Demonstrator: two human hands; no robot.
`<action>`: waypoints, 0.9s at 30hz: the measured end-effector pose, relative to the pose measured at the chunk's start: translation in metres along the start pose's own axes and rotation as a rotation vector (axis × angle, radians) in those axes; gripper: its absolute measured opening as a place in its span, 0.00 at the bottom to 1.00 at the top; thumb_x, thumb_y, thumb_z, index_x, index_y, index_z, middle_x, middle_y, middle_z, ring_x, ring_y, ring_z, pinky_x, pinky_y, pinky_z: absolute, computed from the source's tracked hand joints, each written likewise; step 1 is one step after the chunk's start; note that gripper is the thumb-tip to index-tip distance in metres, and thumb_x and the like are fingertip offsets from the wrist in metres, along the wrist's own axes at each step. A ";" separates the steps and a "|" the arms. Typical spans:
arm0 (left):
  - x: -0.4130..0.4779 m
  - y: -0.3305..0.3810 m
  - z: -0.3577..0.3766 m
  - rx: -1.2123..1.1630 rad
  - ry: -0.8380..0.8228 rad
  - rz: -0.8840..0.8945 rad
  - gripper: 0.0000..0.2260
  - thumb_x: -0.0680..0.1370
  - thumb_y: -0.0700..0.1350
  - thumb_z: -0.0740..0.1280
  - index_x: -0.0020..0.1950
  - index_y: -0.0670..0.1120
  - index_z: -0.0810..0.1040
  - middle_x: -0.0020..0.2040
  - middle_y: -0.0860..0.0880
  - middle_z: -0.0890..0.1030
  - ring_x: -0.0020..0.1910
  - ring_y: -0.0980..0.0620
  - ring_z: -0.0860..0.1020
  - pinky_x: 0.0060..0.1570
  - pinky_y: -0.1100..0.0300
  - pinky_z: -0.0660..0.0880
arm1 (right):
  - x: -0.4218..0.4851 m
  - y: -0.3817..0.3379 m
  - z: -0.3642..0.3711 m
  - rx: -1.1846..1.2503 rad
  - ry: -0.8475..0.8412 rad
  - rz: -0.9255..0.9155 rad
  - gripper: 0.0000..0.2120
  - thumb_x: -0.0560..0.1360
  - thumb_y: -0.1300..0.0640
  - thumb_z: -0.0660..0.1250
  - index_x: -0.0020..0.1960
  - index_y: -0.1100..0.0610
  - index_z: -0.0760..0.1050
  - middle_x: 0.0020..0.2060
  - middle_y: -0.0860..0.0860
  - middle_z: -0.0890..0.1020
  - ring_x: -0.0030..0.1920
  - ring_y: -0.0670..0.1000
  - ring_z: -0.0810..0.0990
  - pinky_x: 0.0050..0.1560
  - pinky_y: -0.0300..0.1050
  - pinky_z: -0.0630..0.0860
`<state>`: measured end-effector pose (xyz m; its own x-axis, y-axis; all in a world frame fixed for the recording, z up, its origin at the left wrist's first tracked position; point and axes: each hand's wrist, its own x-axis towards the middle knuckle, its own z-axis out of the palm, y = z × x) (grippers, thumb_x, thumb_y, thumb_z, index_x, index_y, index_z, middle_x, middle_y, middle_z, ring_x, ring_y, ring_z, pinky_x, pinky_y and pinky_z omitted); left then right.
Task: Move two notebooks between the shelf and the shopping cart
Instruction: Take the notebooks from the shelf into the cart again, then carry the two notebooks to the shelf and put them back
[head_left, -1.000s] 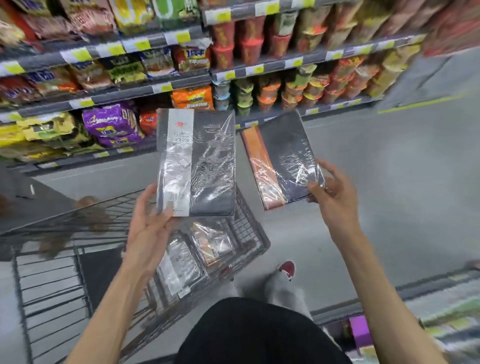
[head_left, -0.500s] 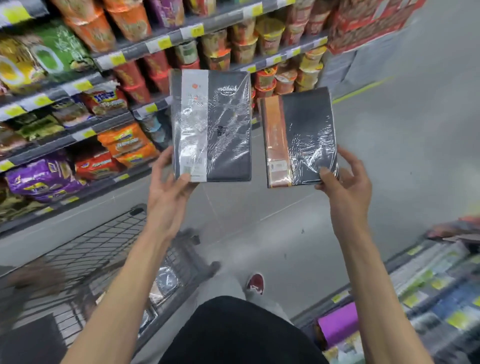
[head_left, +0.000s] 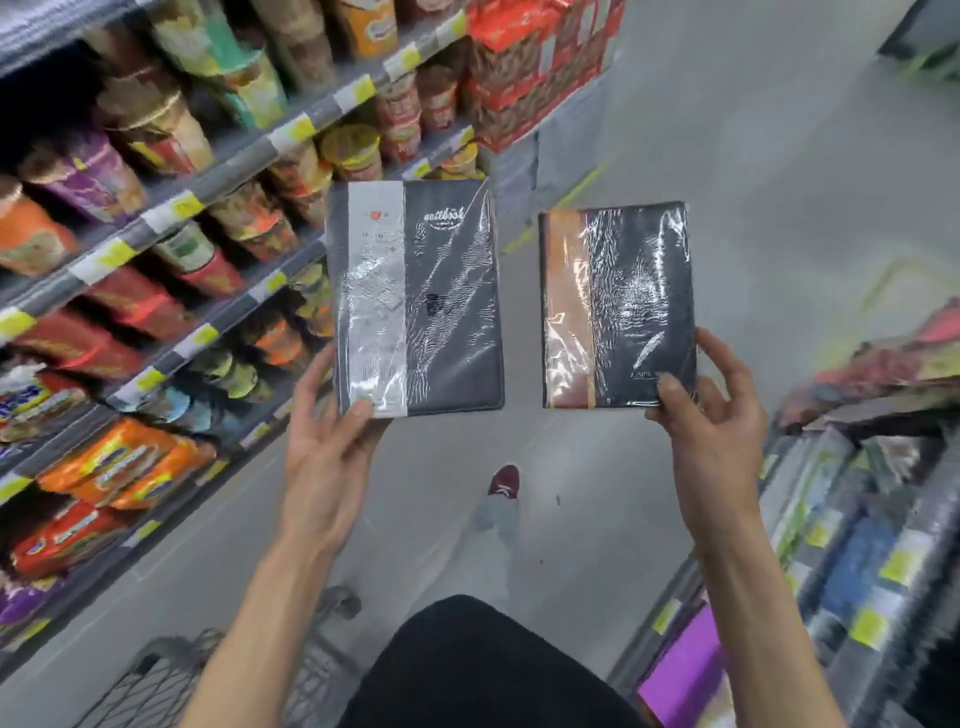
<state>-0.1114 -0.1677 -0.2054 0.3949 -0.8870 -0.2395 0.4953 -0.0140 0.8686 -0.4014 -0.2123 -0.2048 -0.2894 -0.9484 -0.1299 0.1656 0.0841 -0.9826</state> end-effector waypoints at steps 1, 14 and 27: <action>0.013 -0.003 0.011 0.005 -0.008 -0.020 0.27 0.79 0.26 0.57 0.76 0.45 0.64 0.59 0.49 0.84 0.59 0.49 0.81 0.64 0.52 0.76 | 0.013 -0.001 -0.002 0.000 0.022 -0.003 0.23 0.78 0.66 0.67 0.69 0.48 0.74 0.49 0.54 0.86 0.46 0.51 0.83 0.46 0.44 0.79; 0.209 -0.031 0.179 0.244 -0.393 -0.341 0.27 0.74 0.32 0.63 0.72 0.49 0.71 0.63 0.48 0.83 0.60 0.50 0.82 0.59 0.56 0.78 | 0.162 -0.018 -0.025 0.108 0.335 0.031 0.22 0.78 0.69 0.66 0.66 0.48 0.75 0.49 0.50 0.87 0.45 0.45 0.83 0.42 0.36 0.80; 0.307 -0.119 0.392 0.417 -0.670 -0.463 0.27 0.75 0.30 0.62 0.71 0.48 0.72 0.62 0.43 0.82 0.59 0.47 0.82 0.55 0.56 0.80 | 0.274 -0.023 -0.123 0.232 0.653 0.060 0.24 0.77 0.68 0.67 0.65 0.44 0.77 0.57 0.52 0.85 0.52 0.51 0.85 0.46 0.38 0.82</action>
<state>-0.3522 -0.6188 -0.2124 -0.3700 -0.8316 -0.4143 0.1212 -0.4853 0.8659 -0.6000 -0.4366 -0.2344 -0.7690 -0.5602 -0.3079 0.3754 -0.0059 -0.9269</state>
